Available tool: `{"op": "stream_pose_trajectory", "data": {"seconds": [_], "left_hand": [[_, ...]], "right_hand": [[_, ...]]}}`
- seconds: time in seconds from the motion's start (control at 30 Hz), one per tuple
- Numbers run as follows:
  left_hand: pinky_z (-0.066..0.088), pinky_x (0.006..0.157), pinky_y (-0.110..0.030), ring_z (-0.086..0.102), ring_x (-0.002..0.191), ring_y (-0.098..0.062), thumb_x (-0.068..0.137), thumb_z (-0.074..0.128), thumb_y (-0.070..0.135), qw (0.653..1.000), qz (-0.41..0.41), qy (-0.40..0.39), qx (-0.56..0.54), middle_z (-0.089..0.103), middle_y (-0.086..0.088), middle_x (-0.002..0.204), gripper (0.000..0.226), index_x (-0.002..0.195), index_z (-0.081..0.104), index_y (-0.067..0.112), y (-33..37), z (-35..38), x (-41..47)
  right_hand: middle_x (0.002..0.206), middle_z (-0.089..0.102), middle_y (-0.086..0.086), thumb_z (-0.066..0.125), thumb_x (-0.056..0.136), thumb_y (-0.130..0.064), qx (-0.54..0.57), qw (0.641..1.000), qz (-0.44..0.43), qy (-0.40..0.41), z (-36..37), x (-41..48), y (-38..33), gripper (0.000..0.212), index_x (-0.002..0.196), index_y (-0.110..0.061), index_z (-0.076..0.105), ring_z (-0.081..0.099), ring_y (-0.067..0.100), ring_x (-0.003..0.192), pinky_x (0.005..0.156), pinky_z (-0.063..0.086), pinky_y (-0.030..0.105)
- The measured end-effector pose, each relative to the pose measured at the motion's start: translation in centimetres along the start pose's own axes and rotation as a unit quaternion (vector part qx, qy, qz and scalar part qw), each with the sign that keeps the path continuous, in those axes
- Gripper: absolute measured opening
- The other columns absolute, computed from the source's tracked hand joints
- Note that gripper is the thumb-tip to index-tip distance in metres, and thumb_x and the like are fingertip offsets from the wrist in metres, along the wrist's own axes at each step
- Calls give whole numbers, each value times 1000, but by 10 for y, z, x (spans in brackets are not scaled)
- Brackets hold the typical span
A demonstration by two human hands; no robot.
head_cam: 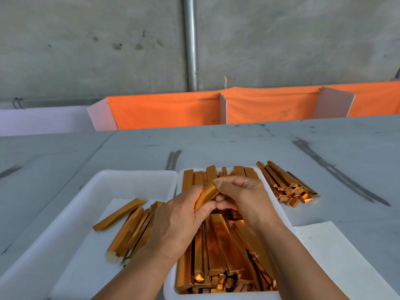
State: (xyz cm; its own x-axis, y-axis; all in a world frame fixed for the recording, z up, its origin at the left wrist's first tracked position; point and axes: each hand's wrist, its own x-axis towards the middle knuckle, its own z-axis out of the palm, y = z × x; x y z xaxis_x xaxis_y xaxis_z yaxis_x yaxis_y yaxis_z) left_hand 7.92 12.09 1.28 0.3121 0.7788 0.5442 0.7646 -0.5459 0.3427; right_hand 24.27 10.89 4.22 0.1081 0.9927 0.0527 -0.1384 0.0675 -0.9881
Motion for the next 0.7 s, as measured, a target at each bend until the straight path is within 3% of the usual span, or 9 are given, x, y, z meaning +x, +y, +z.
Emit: {"op": "stream_pose_trajectory", "data": {"seconds": [0.13, 0.37, 0.53, 0.7], "left_hand": [[28, 50, -8, 48, 58, 1, 87, 35, 68, 1000, -6, -2, 4, 44, 20, 69, 51, 117, 53, 33, 0, 0, 0], [31, 52, -10, 50, 59, -5, 87, 37, 67, 1000, -21, -4, 6, 42, 18, 66, 52, 119, 52, 29, 1, -1, 1], [39, 54, -12, 54, 63, -5, 85, 32, 69, 1000, -26, 10, -9, 45, 17, 67, 55, 117, 53, 29, 2, -2, 1], [36, 49, -12, 51, 55, -4, 85, 30, 69, 999, -34, 28, 1, 45, 16, 64, 57, 112, 54, 25, 3, -4, 2]], "right_hand": [[68, 71, 14, 62, 93, -4, 17, 1000, 10, -15, -1, 0, -1, 29, 80, -21, 81, 68, 19, 54, 56, 56, 20], [73, 73, 13, 68, 90, -8, 30, 999, 6, -25, 1, 0, 1, 18, 86, -20, 81, 71, 17, 60, 58, 55, 17], [80, 73, 18, 65, 92, -14, -5, 998, -33, -45, 1, -2, 2, 19, 92, -25, 81, 69, 18, 64, 67, 56, 19], [85, 76, 10, 68, 91, -12, -38, 997, -47, -56, 5, -3, 6, 21, 102, -26, 78, 69, 17, 76, 70, 57, 22]]}}
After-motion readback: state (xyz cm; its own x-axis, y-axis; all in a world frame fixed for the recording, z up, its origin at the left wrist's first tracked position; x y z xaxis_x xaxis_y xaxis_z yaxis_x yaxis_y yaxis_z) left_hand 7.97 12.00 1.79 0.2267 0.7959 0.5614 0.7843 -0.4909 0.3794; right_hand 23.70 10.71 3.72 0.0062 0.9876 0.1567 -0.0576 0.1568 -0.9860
